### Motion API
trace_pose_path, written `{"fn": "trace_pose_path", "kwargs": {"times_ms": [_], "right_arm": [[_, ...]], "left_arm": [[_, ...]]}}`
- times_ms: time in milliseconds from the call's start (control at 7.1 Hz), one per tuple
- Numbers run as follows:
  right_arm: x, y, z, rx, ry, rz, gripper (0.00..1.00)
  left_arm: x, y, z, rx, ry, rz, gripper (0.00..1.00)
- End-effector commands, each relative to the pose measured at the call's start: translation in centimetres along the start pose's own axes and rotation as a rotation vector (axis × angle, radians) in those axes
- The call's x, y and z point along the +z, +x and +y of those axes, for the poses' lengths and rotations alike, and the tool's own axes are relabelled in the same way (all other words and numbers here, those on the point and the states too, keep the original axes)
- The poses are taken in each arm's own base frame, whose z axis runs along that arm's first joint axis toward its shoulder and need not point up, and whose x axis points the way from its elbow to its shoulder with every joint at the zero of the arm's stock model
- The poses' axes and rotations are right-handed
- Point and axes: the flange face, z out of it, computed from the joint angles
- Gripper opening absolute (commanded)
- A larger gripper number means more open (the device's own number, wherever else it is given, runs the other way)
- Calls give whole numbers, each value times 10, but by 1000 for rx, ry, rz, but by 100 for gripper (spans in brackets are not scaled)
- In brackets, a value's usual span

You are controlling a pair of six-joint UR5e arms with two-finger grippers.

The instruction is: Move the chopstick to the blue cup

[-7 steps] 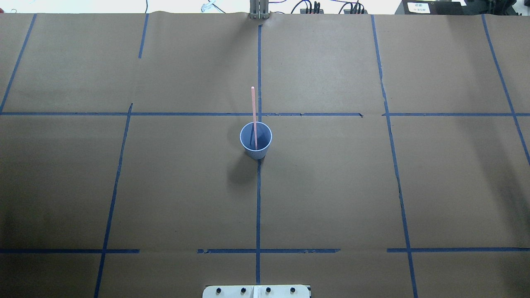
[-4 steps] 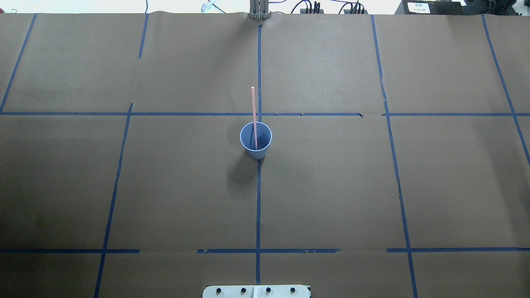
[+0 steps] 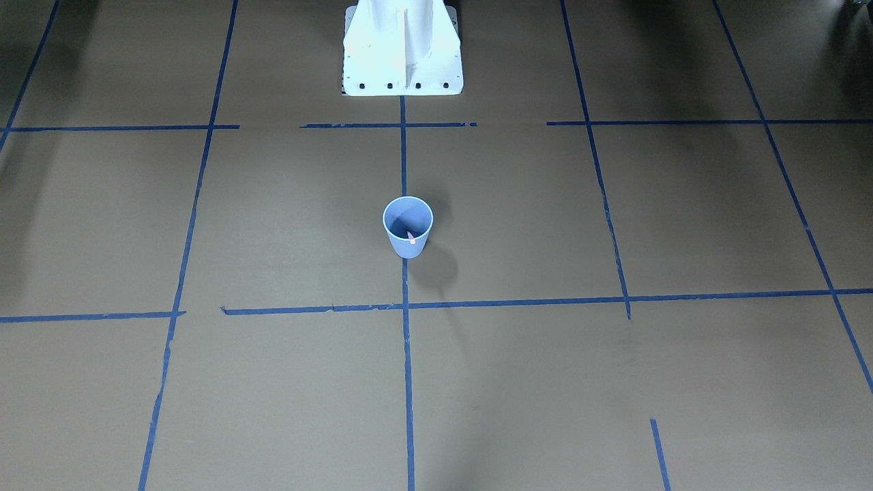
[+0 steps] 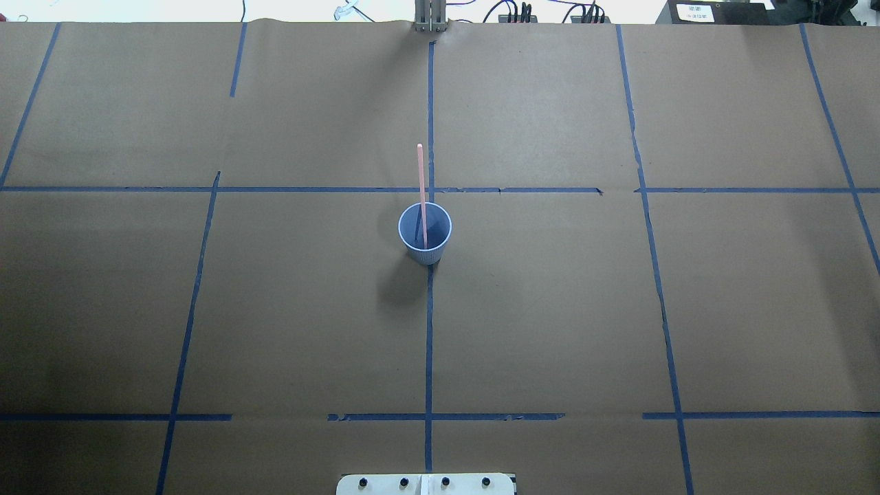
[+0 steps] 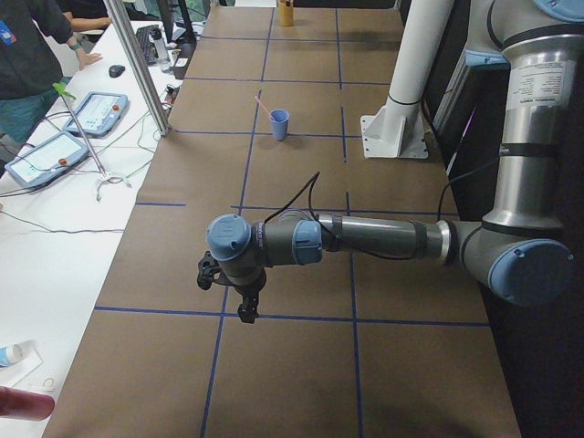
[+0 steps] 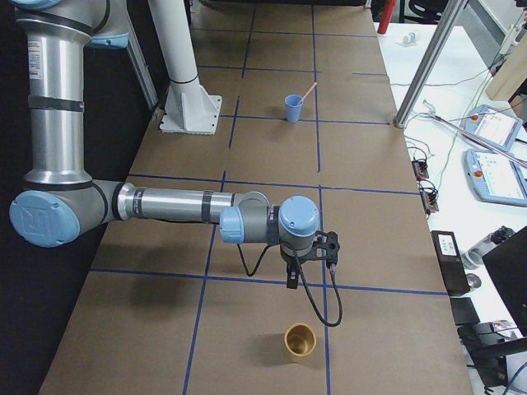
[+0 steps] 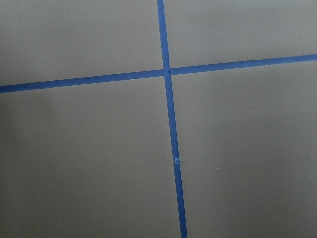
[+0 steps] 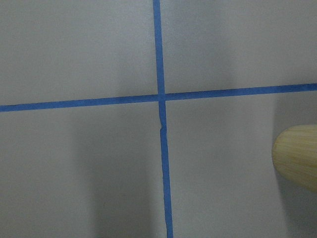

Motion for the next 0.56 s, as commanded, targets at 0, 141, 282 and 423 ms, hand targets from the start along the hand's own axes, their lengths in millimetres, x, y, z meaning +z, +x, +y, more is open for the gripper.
{"fn": "trace_pose_path", "kwargs": {"times_ms": [0,141,282,423], "right_arm": [[-1,-2,-1,-2,0,-2,100],[-2,-2,-2,-2,2,-2,100],[-1,-1,-2,-1,1,-2,100],[-2,-2,-2,-2,2,-2,100]], "left_arm": [[8,-7,11,-1,-8,0,100],[13,-11,18,3,-7,-8,100],[14,-13,20,2,-5,-13,100],[14,-13,20,2,-5,-13,100]]}}
